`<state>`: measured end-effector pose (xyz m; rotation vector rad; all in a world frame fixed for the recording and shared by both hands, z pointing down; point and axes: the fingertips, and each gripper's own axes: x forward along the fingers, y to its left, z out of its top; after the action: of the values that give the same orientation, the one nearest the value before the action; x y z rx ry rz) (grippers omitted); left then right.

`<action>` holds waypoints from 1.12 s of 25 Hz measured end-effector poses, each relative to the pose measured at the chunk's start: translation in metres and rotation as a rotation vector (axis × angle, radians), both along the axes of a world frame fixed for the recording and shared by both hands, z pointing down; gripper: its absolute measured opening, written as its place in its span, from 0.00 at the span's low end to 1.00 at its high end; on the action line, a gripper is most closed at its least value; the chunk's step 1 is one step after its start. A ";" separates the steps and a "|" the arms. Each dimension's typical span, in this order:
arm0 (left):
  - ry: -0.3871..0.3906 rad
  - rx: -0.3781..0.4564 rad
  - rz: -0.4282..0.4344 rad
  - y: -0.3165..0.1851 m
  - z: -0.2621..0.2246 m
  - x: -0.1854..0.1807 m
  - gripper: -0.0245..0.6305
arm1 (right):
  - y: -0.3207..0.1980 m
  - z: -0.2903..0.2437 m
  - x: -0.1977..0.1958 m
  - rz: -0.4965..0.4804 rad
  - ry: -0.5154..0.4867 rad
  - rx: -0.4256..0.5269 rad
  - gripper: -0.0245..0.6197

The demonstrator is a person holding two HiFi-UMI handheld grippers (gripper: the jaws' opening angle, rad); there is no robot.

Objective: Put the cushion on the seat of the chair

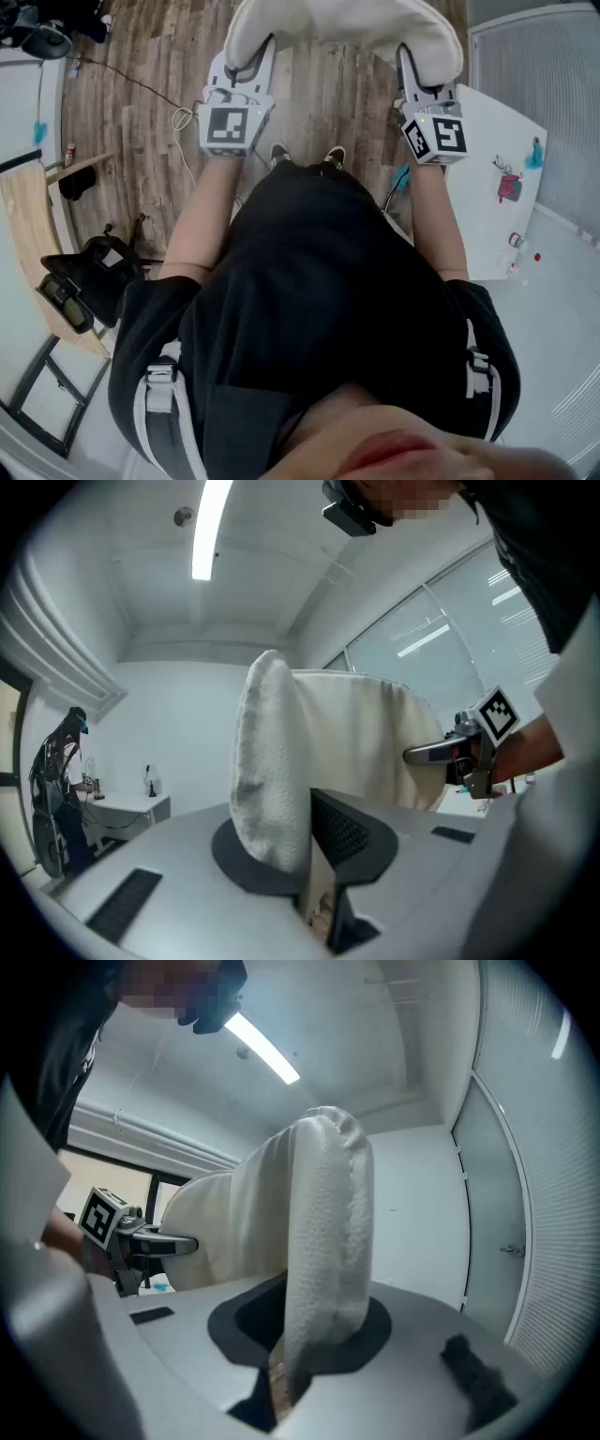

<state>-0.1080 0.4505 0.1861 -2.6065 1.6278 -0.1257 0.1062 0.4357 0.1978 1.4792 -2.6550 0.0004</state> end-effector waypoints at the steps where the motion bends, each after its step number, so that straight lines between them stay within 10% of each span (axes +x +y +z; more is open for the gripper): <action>1: 0.001 -0.002 -0.002 0.000 0.001 0.000 0.13 | -0.001 0.001 0.000 -0.001 0.000 -0.002 0.12; 28: 0.022 -0.045 0.048 0.000 0.012 -0.084 0.13 | -0.003 0.011 -0.082 0.035 0.033 -0.046 0.12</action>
<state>-0.1919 0.4505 0.1985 -2.6877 1.5861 -0.1324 0.0240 0.4330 0.2091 1.4976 -2.5853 0.0389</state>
